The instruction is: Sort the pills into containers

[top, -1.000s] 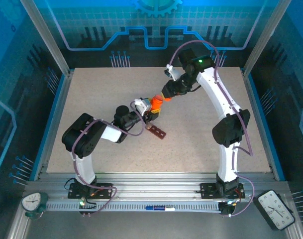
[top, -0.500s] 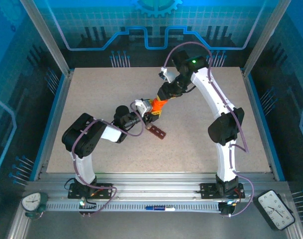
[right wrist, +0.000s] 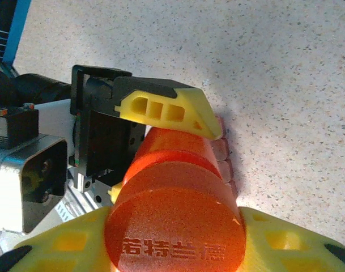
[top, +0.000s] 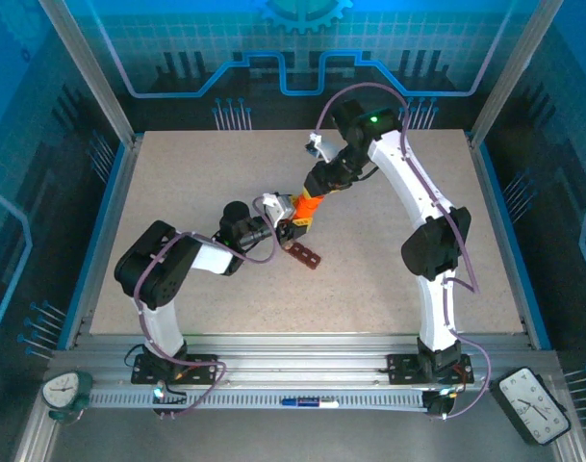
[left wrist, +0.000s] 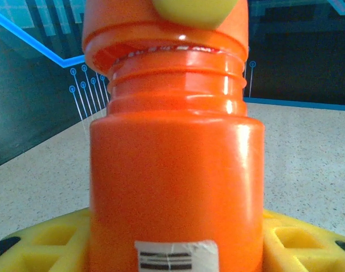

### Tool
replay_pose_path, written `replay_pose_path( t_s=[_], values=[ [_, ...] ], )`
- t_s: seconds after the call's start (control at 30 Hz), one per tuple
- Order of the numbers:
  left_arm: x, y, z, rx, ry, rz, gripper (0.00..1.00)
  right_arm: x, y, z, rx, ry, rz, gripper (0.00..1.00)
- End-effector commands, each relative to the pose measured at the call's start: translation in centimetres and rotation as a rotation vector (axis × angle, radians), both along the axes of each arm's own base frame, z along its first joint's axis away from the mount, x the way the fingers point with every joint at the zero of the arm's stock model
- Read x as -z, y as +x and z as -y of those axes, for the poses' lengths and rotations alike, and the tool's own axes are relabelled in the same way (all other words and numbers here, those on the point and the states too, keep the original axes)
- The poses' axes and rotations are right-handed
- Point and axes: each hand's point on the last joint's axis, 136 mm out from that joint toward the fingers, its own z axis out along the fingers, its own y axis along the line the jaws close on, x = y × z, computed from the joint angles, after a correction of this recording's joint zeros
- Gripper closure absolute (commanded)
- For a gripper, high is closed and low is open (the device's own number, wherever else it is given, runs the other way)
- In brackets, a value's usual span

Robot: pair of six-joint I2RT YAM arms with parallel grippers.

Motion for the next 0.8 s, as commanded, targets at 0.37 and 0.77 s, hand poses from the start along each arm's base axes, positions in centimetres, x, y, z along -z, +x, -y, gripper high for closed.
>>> replay_pose_path(
  t_s=[0.37, 0.77],
  values=[
    [-4.7, -0.8, 0.3, 0.048, -0.044, 0.142, 1.00, 0.4, -2.6, -0.1, -0.056, 0.014, -0.067, 0.58],
    [-6.1, -1.9, 0.6, 0.090, -0.054, 0.150, 1.00, 1.3, -2.8, -1.1, -0.070, -0.023, -0.078, 0.58]
  ],
)
